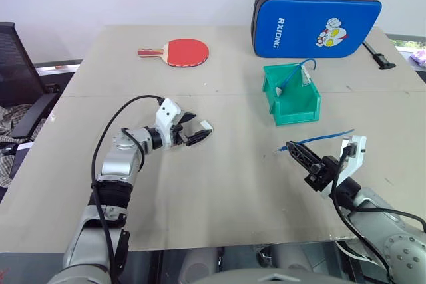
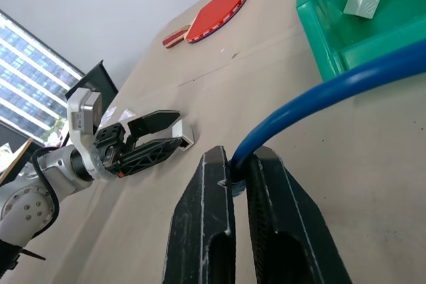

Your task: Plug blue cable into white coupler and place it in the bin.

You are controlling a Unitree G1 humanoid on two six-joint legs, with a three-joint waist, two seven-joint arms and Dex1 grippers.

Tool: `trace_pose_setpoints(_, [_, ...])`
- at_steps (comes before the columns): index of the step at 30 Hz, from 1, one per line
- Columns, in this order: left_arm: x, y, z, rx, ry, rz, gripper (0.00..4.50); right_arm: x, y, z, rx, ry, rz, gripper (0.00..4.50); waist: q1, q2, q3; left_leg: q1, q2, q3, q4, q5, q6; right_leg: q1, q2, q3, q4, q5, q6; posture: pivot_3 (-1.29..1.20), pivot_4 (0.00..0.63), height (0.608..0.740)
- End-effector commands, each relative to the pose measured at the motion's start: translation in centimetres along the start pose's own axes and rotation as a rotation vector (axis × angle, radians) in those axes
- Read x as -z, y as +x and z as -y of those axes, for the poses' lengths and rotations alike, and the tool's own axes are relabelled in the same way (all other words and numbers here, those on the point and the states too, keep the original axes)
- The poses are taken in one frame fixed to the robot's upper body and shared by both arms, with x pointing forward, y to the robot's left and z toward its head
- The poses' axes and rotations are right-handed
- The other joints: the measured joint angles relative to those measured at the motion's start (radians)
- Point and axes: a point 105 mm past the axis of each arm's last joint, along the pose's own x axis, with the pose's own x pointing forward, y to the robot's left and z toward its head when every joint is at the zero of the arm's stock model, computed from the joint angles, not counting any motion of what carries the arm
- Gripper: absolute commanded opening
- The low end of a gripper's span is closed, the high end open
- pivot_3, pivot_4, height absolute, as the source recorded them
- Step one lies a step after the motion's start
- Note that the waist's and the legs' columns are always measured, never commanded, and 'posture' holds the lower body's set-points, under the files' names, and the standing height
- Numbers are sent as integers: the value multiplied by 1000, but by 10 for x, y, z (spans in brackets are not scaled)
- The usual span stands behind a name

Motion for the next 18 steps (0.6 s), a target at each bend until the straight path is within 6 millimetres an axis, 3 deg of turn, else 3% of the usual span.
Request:
trace_pose_setpoints(1, [-14,-2,-8,-27,15,47,4287,-7,-1,-11,-43,-23,25,0,0,0,0,0,0,0,0,0,0,0,0,0,0,0,0,0,150,731])
trace_pose_setpoints(11, [-32,-4,-13,3,-162,130,4287,-7,-2,-10,-38,-25,23,0,0,0,0,0,0,0,0,0,0,0,0,0,0,1,2,0,150,731])
trace_pose_setpoints(18, [-25,1,-32,-101,-115,59,4287,-6,-2,-11,-38,-26,23,0,0,0,0,0,0,0,1,0,0,0,1,0,0,1,2,0,150,731])
